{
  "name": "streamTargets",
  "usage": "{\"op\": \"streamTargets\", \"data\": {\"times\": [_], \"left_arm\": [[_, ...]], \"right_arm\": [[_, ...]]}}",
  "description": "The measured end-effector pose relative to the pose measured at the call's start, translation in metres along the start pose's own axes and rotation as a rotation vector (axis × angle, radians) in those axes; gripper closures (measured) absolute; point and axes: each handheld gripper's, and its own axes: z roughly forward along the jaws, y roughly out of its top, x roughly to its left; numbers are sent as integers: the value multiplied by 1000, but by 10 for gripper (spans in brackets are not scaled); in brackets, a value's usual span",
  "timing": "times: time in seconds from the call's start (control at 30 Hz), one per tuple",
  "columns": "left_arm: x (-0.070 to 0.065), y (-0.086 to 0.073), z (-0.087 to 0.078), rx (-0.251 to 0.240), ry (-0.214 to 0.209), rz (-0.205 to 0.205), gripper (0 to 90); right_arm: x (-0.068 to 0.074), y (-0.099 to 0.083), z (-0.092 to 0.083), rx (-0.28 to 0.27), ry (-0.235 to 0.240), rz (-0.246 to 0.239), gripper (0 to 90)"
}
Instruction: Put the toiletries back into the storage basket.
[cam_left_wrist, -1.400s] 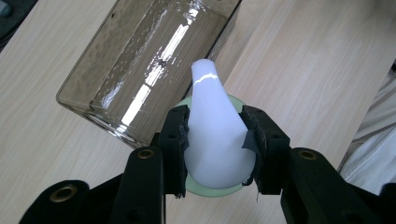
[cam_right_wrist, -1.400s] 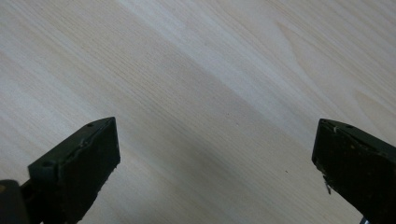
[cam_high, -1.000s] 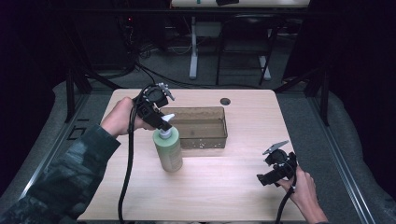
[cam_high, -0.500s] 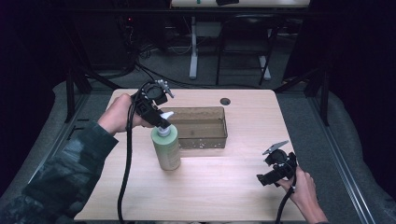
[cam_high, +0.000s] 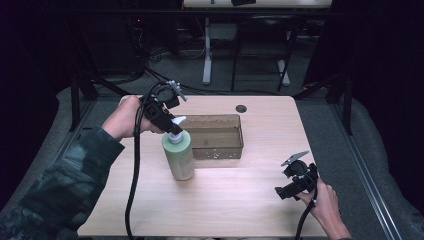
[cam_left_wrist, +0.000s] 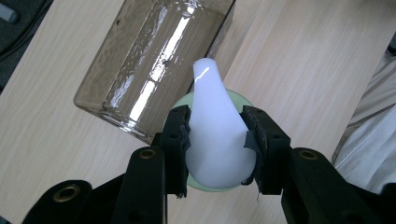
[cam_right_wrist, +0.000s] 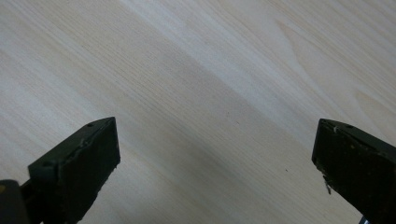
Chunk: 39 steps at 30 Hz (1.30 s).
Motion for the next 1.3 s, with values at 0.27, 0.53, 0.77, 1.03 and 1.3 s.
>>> {"op": "streamTargets", "data": {"times": [0.27,0.53,0.77,1.03,1.3], "left_arm": [[1,1,-8,-4,-1,4,629],[2,4,-13,1,6,14,629],[2,8,-18,-8,0,23,629],[2,12,-24,-5,-1,31,629],[2,15,-30,-6,5,35,629]], "right_arm": [[0,0,0,3,0,0,4],[1,0,0,4,0,5,4],[1,0,1,7,0,-1,5],[1,0,0,0,-6,1,0],[1,0,1,3,-3,-1,0]]}}
